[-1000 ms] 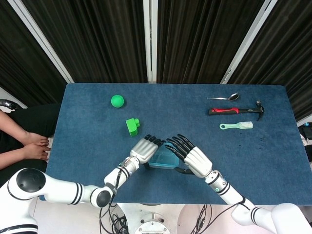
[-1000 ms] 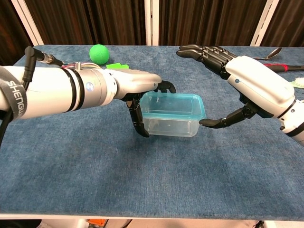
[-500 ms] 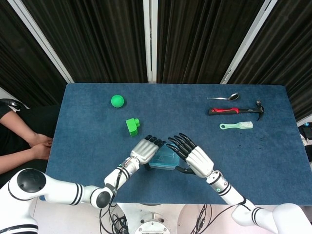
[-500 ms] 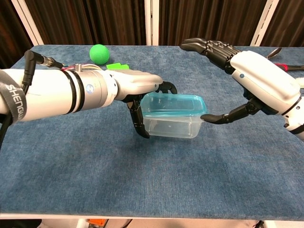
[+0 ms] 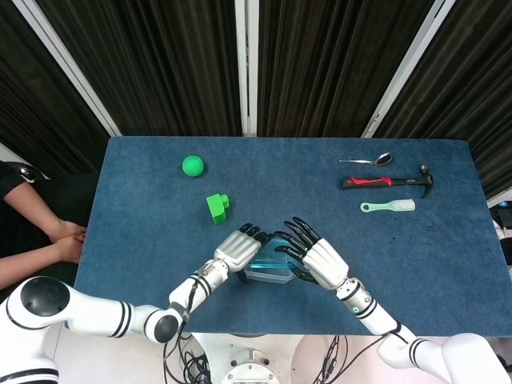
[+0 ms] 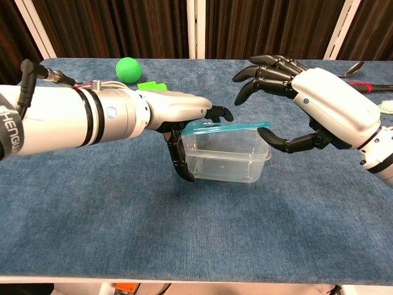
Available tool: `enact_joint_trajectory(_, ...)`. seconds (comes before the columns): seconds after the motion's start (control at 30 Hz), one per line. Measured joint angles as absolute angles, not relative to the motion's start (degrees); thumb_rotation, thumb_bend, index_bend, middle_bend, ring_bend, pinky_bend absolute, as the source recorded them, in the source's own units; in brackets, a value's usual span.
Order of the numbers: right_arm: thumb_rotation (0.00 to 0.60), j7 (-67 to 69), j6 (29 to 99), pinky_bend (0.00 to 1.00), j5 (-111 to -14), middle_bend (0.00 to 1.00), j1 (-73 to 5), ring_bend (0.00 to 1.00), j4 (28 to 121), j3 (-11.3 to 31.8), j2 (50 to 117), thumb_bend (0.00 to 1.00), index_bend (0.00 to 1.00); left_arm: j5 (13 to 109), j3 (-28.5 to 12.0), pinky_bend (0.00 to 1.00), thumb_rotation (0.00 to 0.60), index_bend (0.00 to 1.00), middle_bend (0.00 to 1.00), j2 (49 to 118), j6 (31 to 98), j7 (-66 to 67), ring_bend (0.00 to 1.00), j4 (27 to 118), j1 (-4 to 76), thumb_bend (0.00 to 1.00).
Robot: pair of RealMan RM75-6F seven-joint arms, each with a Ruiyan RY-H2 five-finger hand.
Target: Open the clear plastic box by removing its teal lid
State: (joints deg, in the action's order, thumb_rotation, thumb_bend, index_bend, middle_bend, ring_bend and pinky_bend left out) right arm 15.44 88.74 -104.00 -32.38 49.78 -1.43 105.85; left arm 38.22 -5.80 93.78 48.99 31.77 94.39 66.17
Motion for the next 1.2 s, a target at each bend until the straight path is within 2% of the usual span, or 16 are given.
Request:
enact_joint_trajectory(0.27,0.6,16.8,88.8,0.0,-103.6,0.18,-32.6,0.0,48.6,-1.4,106.5,0.37,0.65,39.6,-5.8,0.0,0.6,0.01,0.03,93.0,48.9,30.2,0.0,95.1,65.4,0.06)
enact_joint_trajectory(0.4,0.6,16.9,89.5,0.0,-103.5,0.21,-32.6,0.0,47.8,-1.1,107.2,0.37,0.73,40.5,-5.7,0.0,0.6,0.01,0.02,92.7,49.0,29.5,0.0,95.5,64.9,0.06)
enact_joint_trajectory(0.77,0.6,17.8,94.0,0.0,-103.3,0.25,-32.8,0.01,44.2,0.7,109.5,0.4,0.81,42.9,-4.7,0.0,0.6,0.0,0.0,90.1,51.9,27.7,0.0,97.6,61.7,0.06)
enact_joint_trajectory(1.2,0.6,19.9,100.2,0.0,-100.2,0.28,-34.7,0.03,38.4,6.6,113.0,0.41,0.83,47.8,-2.2,0.0,0.6,0.0,0.0,85.4,57.5,25.1,0.0,100.4,54.7,0.06)
